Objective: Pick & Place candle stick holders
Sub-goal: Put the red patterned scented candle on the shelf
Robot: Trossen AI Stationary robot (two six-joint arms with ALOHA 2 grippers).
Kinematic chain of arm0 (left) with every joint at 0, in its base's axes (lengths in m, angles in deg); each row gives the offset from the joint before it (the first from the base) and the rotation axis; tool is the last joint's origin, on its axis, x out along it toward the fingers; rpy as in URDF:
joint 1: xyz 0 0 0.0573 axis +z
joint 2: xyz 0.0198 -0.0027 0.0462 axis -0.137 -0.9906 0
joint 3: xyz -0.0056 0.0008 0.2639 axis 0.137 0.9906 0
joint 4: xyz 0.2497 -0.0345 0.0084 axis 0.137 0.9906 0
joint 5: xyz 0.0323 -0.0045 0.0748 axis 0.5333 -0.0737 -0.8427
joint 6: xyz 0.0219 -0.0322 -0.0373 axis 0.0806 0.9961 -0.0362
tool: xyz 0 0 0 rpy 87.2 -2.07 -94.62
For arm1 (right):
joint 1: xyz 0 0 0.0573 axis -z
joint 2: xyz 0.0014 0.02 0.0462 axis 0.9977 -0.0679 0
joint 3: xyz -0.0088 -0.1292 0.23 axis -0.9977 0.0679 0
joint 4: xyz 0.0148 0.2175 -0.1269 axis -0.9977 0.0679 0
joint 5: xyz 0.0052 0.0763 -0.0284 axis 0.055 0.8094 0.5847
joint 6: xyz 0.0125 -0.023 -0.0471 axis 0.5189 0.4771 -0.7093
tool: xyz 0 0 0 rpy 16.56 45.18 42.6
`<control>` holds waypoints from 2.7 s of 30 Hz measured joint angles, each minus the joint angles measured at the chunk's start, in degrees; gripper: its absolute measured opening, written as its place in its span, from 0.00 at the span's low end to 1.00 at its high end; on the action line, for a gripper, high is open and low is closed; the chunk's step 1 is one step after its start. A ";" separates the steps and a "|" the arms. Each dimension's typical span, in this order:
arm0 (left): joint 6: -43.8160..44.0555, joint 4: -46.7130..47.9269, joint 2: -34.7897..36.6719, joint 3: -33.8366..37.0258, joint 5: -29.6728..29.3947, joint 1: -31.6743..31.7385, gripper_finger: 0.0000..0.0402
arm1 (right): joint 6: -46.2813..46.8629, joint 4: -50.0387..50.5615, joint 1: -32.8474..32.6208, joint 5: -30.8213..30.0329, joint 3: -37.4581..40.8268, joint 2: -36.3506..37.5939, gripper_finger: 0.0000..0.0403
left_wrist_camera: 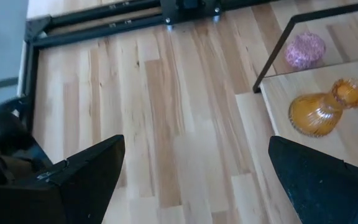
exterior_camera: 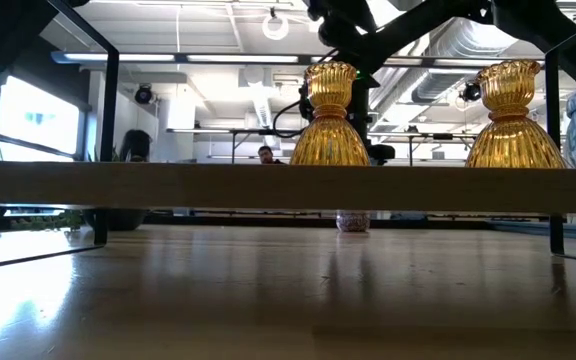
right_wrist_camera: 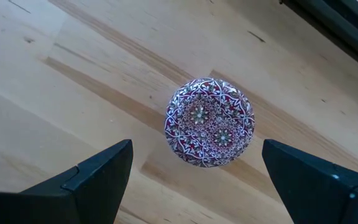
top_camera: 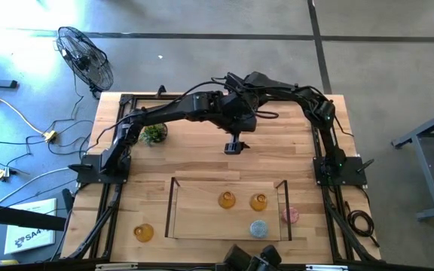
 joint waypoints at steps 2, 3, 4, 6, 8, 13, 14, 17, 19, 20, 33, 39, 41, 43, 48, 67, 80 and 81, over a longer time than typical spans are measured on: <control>1.20 -0.49 -0.17 0.00 0.06 0.00 0.97 | 0.00 -0.10 -0.02 -0.27 0.00 0.00 0.88; 1.36 -0.39 -0.17 0.00 0.06 0.00 0.97 | -0.02 -0.06 -0.02 -0.34 0.00 0.00 0.88; 1.38 -0.39 -0.17 0.00 0.03 0.00 0.97 | -0.04 -0.06 0.00 -0.39 0.00 0.00 0.88; 1.38 -0.39 -0.19 0.00 0.01 0.00 0.97 | -0.23 -0.08 -0.02 -0.43 0.00 0.02 0.88; 1.38 -0.39 -0.19 0.00 0.01 0.00 0.97 | -0.45 -0.08 -0.02 -0.43 0.00 0.02 0.88; 1.38 -1.09 -0.19 0.00 0.03 0.00 0.97 | -0.48 -0.08 -0.02 -0.43 0.00 0.02 0.88; 1.41 -1.58 -0.19 0.00 0.01 0.00 0.97 | -0.48 -0.08 -0.02 -0.43 0.00 0.02 0.88; 1.41 -2.49 -0.19 0.00 0.01 0.00 0.97 | -0.48 -0.08 -0.02 -0.43 0.00 0.02 0.88; 1.41 -3.13 -0.19 0.00 0.01 0.00 0.97 | -0.48 -0.08 -0.02 -0.43 0.00 0.02 0.88; 1.41 -3.12 -0.19 0.00 0.01 0.00 0.97 | -0.48 -0.08 -0.02 -0.42 0.00 0.02 0.88; 1.41 -3.10 -0.21 0.00 0.02 0.00 0.97 | 1.62 1.16 0.44 0.01 0.00 0.04 0.88; 1.41 -3.10 -0.21 -0.01 -0.01 0.00 0.97 | 2.48 -1.04 0.79 1.27 1.60 0.07 0.88; 1.41 -3.10 -0.19 -0.02 -0.01 0.00 0.97 | 2.55 -2.49 0.96 1.70 2.98 0.07 0.88; 1.41 -3.10 -0.21 -0.02 -0.01 0.00 0.97 | 2.31 -3.82 1.12 1.49 4.04 0.07 0.88; 1.41 -3.10 -0.19 -0.02 -0.01 0.00 0.97 | 2.16 -5.13 1.53 1.48 5.27 0.07 0.88; 1.41 -3.10 -0.19 -0.02 0.01 0.00 0.97 | 2.60 -7.60 1.87 2.39 5.73 -4.20 0.88; 1.43 -3.12 -0.20 -0.02 -0.01 0.00 0.97 | 7.37 -5.82 1.14 -5.97 5.73 -4.72 0.79; 1.43 -3.12 -0.19 -0.02 -0.01 0.00 0.97 | 7.86 -5.82 1.02 -6.75 5.73 -4.71 0.77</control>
